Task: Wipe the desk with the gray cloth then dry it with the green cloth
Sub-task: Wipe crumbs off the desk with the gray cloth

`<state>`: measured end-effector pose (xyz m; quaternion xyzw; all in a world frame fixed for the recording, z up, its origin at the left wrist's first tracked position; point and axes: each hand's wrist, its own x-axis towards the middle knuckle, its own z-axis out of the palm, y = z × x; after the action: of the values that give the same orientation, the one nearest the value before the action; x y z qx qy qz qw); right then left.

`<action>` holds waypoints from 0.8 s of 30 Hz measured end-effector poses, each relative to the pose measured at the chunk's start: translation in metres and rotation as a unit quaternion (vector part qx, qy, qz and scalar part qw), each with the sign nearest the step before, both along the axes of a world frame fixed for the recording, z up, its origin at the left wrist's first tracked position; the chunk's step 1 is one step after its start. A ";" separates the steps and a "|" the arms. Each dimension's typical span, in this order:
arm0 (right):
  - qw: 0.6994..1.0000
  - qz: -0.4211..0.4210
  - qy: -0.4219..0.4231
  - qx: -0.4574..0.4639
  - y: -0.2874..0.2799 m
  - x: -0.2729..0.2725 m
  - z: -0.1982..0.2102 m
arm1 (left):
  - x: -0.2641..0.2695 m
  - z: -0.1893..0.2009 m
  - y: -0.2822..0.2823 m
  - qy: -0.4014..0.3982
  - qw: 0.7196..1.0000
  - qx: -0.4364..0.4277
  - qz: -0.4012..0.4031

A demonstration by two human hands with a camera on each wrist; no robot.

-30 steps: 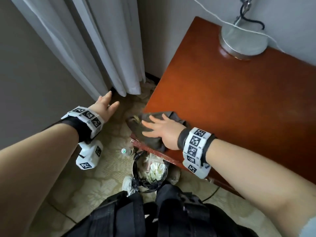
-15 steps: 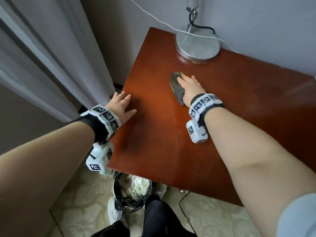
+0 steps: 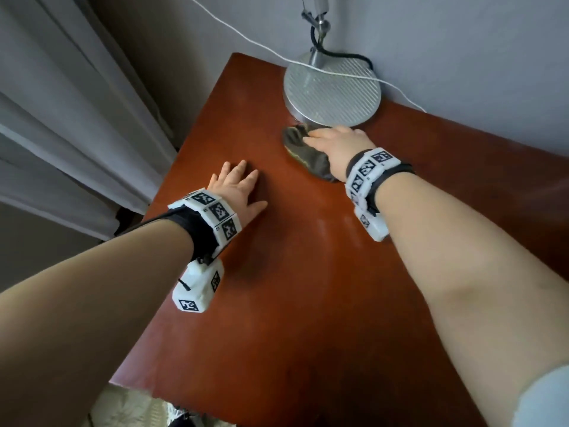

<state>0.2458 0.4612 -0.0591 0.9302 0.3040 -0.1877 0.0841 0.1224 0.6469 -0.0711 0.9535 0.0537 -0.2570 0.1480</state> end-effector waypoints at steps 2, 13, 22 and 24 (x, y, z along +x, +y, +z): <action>1.000 -0.028 -0.002 -0.009 -0.034 0.008 0.002 | 0.009 0.000 -0.010 0.004 1.000 0.009 -0.009; 0.982 -0.182 0.014 0.051 -0.063 -0.008 0.005 | 0.010 -0.011 -0.019 0.036 0.997 0.060 -0.032; 0.993 0.036 0.065 0.096 -0.019 -0.006 -0.016 | 0.014 -0.014 -0.021 0.041 0.996 0.071 -0.027; 0.993 0.029 0.104 0.047 -0.034 0.014 -0.007 | 0.016 -0.014 -0.021 0.052 0.995 0.077 -0.028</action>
<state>0.2598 0.4275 -0.0661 0.8992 0.3468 -0.2664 0.0137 0.1381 0.6254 -0.0847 0.9486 0.0537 -0.3051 0.0641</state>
